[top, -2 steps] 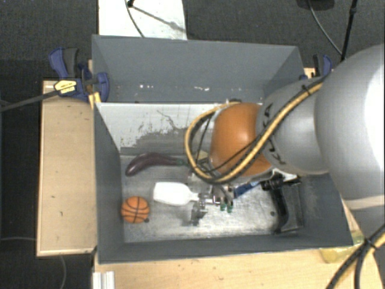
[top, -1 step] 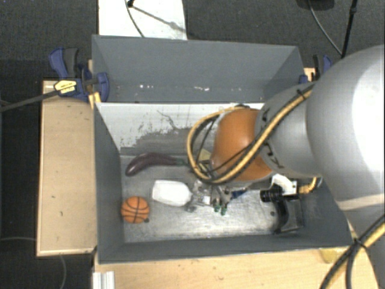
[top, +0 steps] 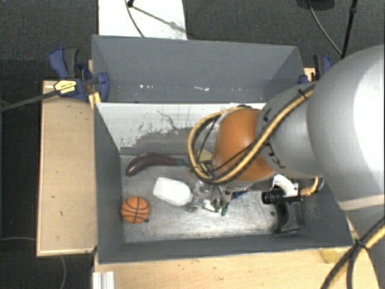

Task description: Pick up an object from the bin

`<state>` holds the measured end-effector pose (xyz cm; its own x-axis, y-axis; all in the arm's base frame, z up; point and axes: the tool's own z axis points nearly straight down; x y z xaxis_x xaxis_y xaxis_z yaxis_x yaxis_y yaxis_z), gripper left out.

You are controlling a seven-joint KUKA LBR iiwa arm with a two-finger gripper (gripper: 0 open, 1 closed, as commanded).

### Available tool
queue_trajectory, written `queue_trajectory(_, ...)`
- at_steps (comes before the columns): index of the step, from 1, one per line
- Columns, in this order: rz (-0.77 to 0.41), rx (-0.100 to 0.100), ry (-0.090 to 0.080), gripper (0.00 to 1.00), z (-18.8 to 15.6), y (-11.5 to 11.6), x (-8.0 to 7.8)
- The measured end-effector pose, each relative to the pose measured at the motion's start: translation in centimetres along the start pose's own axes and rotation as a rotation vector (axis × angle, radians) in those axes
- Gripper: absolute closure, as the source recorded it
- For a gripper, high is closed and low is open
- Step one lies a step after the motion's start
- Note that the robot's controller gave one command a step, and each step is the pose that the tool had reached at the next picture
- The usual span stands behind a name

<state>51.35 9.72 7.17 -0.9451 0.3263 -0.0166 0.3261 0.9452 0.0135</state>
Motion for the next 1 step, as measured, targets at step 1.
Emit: queue_trajectory(1,0.012,0.006,0.006,1.00,-0.12,-0.23,0.11)
